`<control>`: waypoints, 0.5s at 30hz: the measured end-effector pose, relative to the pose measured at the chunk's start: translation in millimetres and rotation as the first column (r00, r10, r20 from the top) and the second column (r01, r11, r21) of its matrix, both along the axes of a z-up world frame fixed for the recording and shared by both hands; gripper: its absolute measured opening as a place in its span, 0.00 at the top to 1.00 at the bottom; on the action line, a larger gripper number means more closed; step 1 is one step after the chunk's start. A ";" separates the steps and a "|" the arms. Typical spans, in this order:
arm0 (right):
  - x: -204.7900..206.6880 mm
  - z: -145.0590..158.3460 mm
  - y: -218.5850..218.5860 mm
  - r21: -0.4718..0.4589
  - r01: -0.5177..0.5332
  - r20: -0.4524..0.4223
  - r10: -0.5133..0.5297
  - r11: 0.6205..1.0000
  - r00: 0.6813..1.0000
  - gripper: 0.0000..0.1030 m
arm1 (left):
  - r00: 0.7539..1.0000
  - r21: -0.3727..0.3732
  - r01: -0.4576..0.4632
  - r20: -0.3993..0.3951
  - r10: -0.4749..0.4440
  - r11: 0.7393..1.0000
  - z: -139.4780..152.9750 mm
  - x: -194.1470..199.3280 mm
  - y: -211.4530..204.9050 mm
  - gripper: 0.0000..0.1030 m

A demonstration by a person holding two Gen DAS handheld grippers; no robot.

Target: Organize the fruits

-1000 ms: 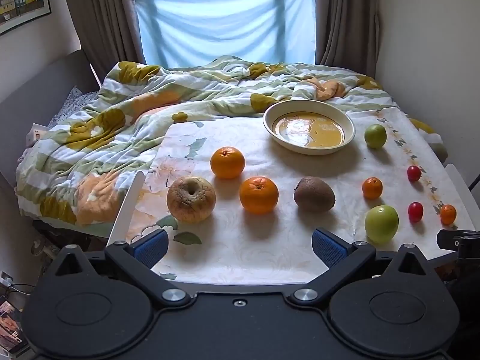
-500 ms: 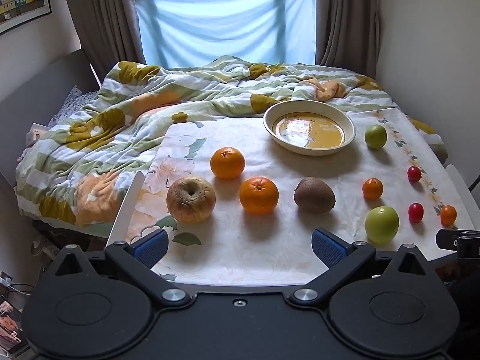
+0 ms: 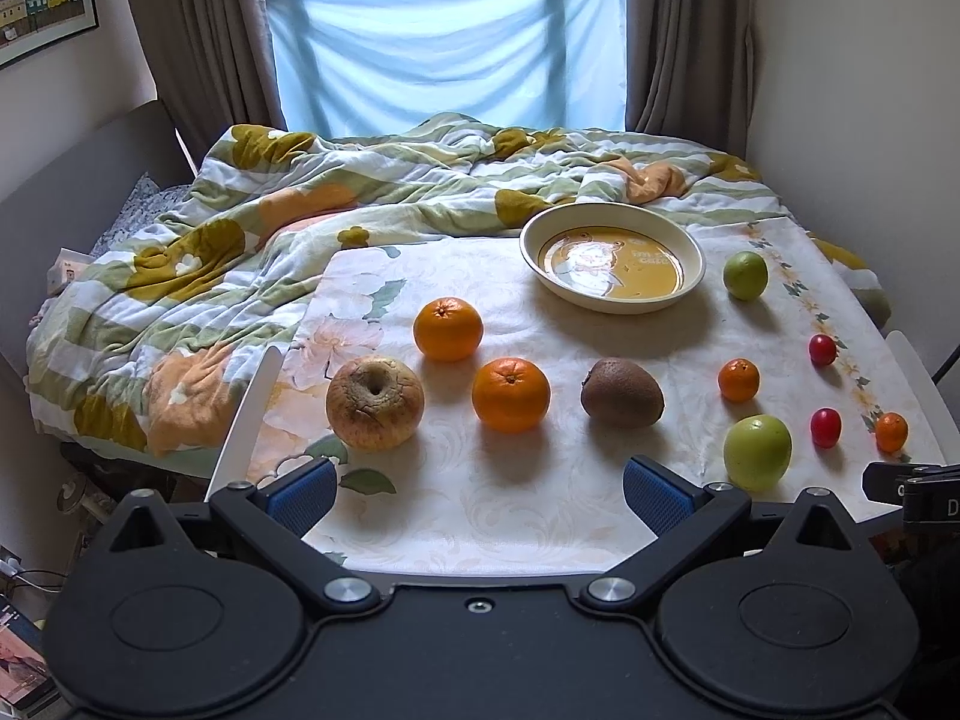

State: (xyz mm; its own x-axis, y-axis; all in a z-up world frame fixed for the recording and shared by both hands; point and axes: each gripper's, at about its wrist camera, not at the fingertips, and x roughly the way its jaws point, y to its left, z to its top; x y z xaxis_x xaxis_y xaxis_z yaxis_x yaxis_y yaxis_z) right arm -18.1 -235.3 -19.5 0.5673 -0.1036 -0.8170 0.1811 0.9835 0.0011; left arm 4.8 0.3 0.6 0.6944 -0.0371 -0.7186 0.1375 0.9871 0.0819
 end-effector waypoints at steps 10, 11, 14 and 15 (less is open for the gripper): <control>0.7 2.4 1.8 -0.005 -0.004 0.000 0.004 1.000 1.000 0.00 | 1.000 0.000 -0.007 0.004 0.007 1.000 2.0 1.8 1.9 0.00; 0.7 2.8 1.9 -0.006 -0.004 0.000 0.004 1.000 1.000 0.00 | 1.000 -0.001 -0.007 0.004 0.007 1.000 2.2 1.8 2.4 0.00; 1.4 2.8 2.5 -0.007 -0.005 0.001 0.005 1.000 1.000 0.00 | 1.000 0.000 -0.009 0.005 0.009 1.000 2.4 1.8 3.3 0.00; 1.3 2.8 2.5 -0.006 -0.005 0.001 0.005 1.000 1.000 0.00 | 1.000 0.000 -0.009 0.005 0.009 1.000 2.5 1.8 3.4 0.00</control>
